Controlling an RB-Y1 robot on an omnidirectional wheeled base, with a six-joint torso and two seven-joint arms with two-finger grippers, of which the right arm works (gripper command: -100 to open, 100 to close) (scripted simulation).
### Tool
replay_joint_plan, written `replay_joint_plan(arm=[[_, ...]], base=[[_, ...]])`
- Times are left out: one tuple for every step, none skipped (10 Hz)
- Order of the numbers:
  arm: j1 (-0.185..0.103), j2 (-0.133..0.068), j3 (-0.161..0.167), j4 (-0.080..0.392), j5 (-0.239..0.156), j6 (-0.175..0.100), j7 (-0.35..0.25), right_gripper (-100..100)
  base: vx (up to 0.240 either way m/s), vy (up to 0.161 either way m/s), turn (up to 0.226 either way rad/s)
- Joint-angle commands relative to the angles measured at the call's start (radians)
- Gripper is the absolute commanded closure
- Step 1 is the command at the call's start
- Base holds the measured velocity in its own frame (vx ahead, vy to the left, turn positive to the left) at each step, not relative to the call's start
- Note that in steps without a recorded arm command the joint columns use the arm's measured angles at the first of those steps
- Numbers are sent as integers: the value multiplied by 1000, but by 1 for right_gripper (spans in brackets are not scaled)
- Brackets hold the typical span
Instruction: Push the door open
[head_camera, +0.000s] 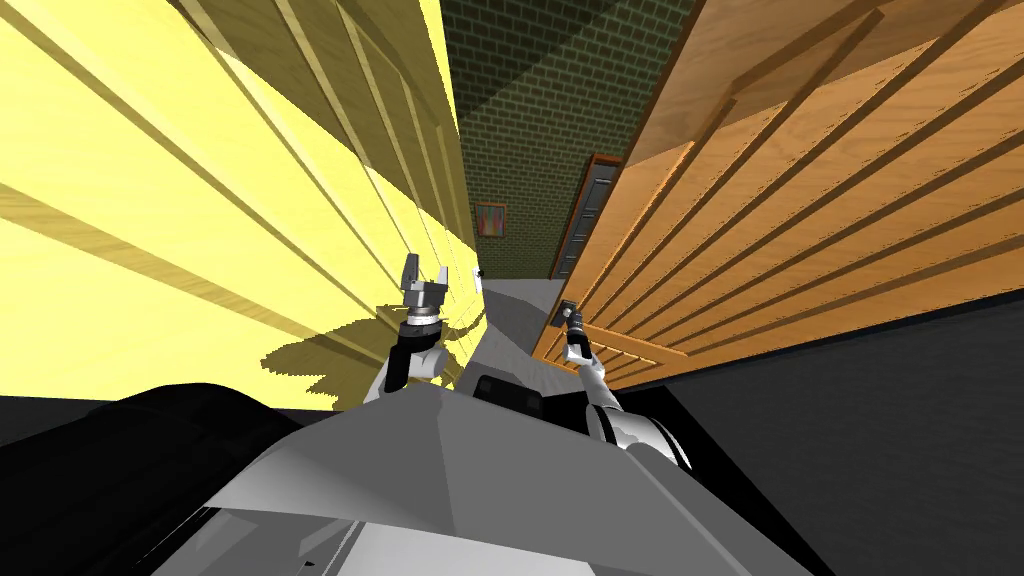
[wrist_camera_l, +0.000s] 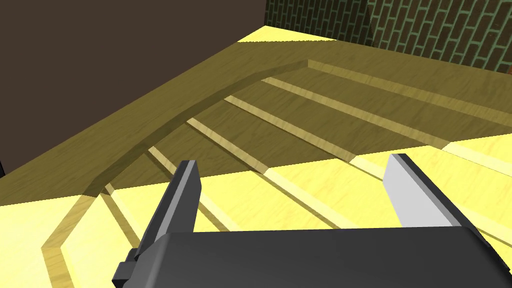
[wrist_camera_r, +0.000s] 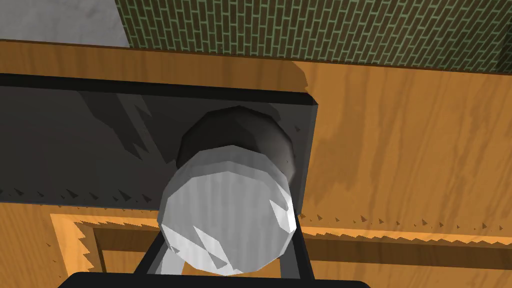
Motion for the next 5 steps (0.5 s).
replay_joint_plan(arm=[[-8, 6, -32, -2, -5, 1, 32, 100], [-12, 8, -17, 9, -2, 2, 16, -100], [-12, 10, -16, 9, -2, 4, 16, -100], [-14, 13, -15, 9, -2, 10, 15, -100], [-16, 17, -13, 9, -1, 16, 15, -100]], base=[[130, -9, -173], [-75, 38, -54], [-201, 47, 8], [-214, 77, -8], [-225, 91, -28]])
